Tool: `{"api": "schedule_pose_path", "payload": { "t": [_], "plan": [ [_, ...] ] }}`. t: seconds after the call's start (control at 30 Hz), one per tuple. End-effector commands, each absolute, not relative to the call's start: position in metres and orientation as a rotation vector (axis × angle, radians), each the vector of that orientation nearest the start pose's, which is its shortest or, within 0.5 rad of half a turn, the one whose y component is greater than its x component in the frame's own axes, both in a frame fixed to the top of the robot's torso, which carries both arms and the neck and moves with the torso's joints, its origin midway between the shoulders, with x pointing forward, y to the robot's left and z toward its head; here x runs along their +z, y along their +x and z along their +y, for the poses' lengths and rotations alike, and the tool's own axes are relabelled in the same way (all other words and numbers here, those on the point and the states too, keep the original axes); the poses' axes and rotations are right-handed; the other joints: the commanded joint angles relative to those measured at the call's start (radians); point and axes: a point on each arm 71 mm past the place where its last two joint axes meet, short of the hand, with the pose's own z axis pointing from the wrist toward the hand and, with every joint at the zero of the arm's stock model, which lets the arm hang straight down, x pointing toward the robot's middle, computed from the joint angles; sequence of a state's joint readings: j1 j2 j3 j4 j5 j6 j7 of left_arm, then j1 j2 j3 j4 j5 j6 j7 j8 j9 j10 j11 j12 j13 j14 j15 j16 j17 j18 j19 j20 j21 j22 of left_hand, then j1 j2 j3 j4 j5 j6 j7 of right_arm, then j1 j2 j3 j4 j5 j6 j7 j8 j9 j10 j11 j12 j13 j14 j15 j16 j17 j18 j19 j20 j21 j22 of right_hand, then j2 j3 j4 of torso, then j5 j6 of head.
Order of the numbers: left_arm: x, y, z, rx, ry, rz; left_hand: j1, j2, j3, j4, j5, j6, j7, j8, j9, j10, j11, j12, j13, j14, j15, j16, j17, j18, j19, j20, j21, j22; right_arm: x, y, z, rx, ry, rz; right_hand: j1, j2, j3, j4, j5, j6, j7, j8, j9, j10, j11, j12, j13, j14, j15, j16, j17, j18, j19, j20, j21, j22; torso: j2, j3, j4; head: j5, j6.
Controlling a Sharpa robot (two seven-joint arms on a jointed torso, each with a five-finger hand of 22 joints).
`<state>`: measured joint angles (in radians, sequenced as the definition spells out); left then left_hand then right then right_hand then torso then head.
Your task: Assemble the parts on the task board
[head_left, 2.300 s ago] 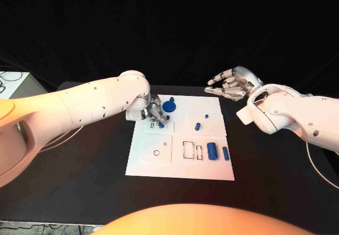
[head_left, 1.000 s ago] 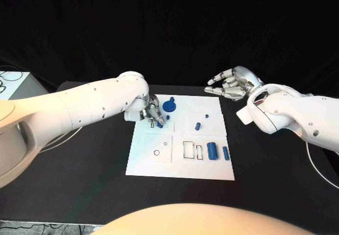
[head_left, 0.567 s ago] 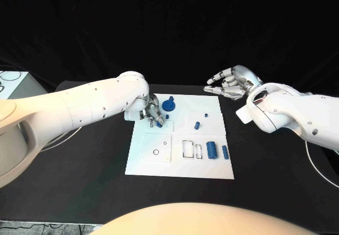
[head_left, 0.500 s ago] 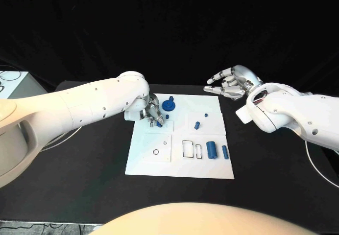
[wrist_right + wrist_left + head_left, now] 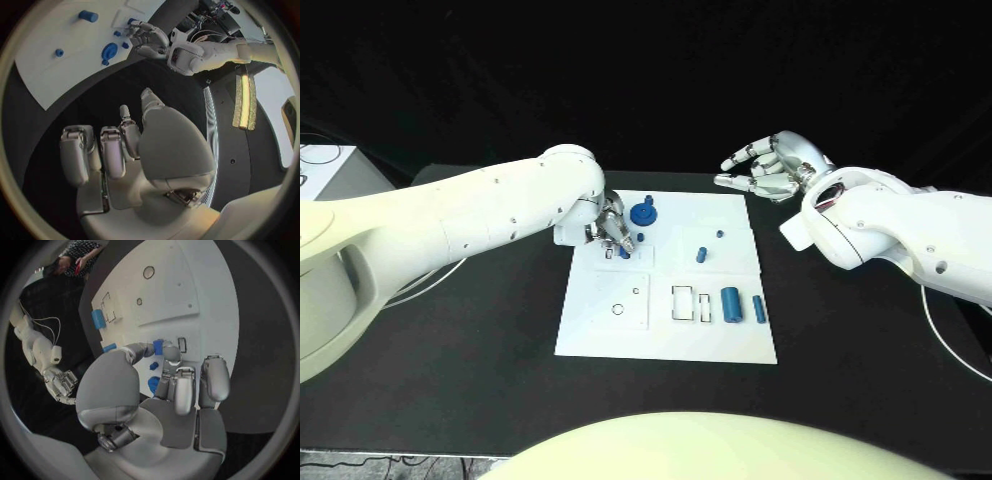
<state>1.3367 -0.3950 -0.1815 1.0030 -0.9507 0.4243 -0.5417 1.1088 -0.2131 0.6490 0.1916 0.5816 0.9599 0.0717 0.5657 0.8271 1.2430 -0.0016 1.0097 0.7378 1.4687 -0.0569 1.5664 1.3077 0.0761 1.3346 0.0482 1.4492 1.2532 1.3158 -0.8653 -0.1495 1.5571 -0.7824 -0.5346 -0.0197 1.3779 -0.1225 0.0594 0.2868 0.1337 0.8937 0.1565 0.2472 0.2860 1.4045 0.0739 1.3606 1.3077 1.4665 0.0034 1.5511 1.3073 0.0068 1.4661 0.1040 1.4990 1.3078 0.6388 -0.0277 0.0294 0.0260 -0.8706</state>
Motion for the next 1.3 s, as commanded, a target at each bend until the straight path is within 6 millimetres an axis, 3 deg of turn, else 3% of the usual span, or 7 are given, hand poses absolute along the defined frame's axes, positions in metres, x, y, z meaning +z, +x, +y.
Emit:
{"api": "schedule_pose_path", "payload": {
  "t": [0.03, 0.37, 0.93, 1.1, 1.13, 1.17, 1.3],
  "plan": [
    [-0.2422, 0.5454, 0.1353, -0.219, -0.019, 2.583, -0.018, 0.010, 0.186, -0.207, -0.015, -0.001, -0.009, -0.001, 0.015, 0.020, -0.012, 0.010, 0.009, 0.102, -0.006, 0.004, 0.263, -0.003, 0.002, 0.003, -0.001, -0.002, -0.1634, 0.4904, -0.2156, 0.909, 0.465, 1.609, -0.005, 0.005, -0.003, 0.000, -0.003, -0.010, 0.000, 0.001, 0.001, -0.006, 0.000, -0.002, 0.094, 0.091, -0.004, -0.005, 0.217, 0.012, 0.071, -0.002, -0.005, 0.214, -0.001, 0.0000, -0.0002, -0.002, -0.001],
    [-0.2430, 0.5456, 0.1345, -0.222, -0.028, 2.578, -0.062, 0.026, 0.088, -0.147, -0.032, -0.005, -0.020, -0.005, 0.029, 0.028, -0.018, 0.013, 0.012, 0.102, -0.012, 0.004, 0.263, -0.003, 0.002, -0.002, -0.011, -0.007, -0.1633, 0.4900, -0.2159, 0.910, 0.465, 1.610, -0.005, 0.005, -0.003, 0.000, -0.003, -0.010, 0.000, 0.001, 0.001, -0.006, 0.000, -0.002, 0.094, 0.091, -0.004, -0.005, 0.217, 0.012, 0.071, -0.002, -0.005, 0.214, 0.000, 0.0001, 0.0003, -0.006, -0.001],
    [-0.2437, 0.5462, 0.1348, -0.211, -0.023, 2.570, -0.085, 0.028, -0.059, -0.066, -0.049, 0.012, -0.024, -0.028, 0.023, 0.024, -0.020, 0.017, 0.015, 0.102, -0.014, 0.004, 0.263, -0.003, 0.006, -0.005, -0.018, -0.010, -0.1630, 0.4894, -0.2160, 0.912, 0.464, 1.609, -0.005, 0.005, -0.004, 0.000, -0.003, -0.011, 0.000, 0.003, 0.002, -0.007, 0.000, -0.003, 0.093, 0.091, -0.004, -0.005, 0.217, 0.012, 0.071, -0.002, -0.005, 0.214, -0.001, -0.0006, 0.0008, -0.009, -0.002],
    [-0.2438, 0.5463, 0.1348, -0.205, -0.018, 2.566, -0.080, 0.024, -0.128, -0.028, -0.084, 0.019, -0.024, -0.041, 0.018, 0.021, -0.020, 0.019, 0.017, 0.102, -0.014, 0.004, 0.263, -0.003, 0.007, -0.005, -0.021, -0.011, -0.1629, 0.4893, -0.2162, 0.911, 0.465, 1.608, -0.005, 0.005, -0.004, 0.000, -0.003, -0.011, 0.000, 0.003, 0.002, -0.007, 0.000, -0.003, 0.093, 0.091, -0.004, -0.005, 0.217, 0.012, 0.071, -0.002, -0.005, 0.214, -0.001, -0.0008, 0.0009, -0.009, -0.002],
    [-0.2438, 0.5463, 0.1348, -0.204, -0.017, 2.565, -0.074, 0.027, -0.141, -0.019, -0.121, 0.020, -0.024, -0.045, 0.016, 0.020, -0.020, 0.019, 0.018, 0.102, -0.014, 0.004, 0.263, -0.003, 0.007, -0.005, -0.022, -0.012, -0.1629, 0.4893, -0.2162, 0.911, 0.465, 1.608, -0.005, 0.005, -0.004, 0.000, -0.003, -0.011, 0.000, 0.003, 0.002, -0.007, 0.000, -0.003, 0.093, 0.091, -0.004, -0.005, 0.217, 0.012, 0.071, -0.002, -0.005, 0.214, -0.001, -0.0008, 0.0010, -0.010, -0.002],
    [-0.2438, 0.5463, 0.1349, -0.204, -0.017, 2.565, -0.073, 0.027, -0.147, -0.013, -0.135, 0.021, -0.024, -0.046, 0.016, 0.020, -0.019, 0.020, 0.018, 0.102, -0.013, 0.004, 0.263, -0.003, 0.006, -0.005, -0.022, -0.012, -0.1629, 0.4892, -0.2163, 0.911, 0.465, 1.608, -0.005, 0.005, -0.004, 0.000, -0.003, -0.011, 0.000, 0.003, 0.002, -0.007, 0.000, -0.003, 0.093, 0.091, -0.004, -0.005, 0.217, 0.012, 0.071, -0.002, -0.005, 0.214, -0.001, -0.0007, 0.0011, -0.010, -0.002],
    [-0.2439, 0.5464, 0.1353, -0.202, -0.016, 2.564, -0.070, 0.027, -0.160, 0.001, -0.148, 0.023, -0.023, -0.050, 0.014, 0.019, -0.018, 0.020, 0.018, 0.102, -0.013, 0.004, 0.263, -0.003, 0.007, -0.005, -0.023, -0.011, -0.1629, 0.4892, -0.2165, 0.911, 0.465, 1.607, -0.005, 0.005, -0.004, 0.000, -0.003, -0.011, 0.000, 0.003, 0.002, -0.007, 0.000, -0.003, 0.093, 0.091, -0.004, -0.005, 0.217, 0.012, 0.071, -0.002, -0.005, 0.214, -0.001, -0.0005, 0.0009, -0.010, -0.002]
  ]
}}
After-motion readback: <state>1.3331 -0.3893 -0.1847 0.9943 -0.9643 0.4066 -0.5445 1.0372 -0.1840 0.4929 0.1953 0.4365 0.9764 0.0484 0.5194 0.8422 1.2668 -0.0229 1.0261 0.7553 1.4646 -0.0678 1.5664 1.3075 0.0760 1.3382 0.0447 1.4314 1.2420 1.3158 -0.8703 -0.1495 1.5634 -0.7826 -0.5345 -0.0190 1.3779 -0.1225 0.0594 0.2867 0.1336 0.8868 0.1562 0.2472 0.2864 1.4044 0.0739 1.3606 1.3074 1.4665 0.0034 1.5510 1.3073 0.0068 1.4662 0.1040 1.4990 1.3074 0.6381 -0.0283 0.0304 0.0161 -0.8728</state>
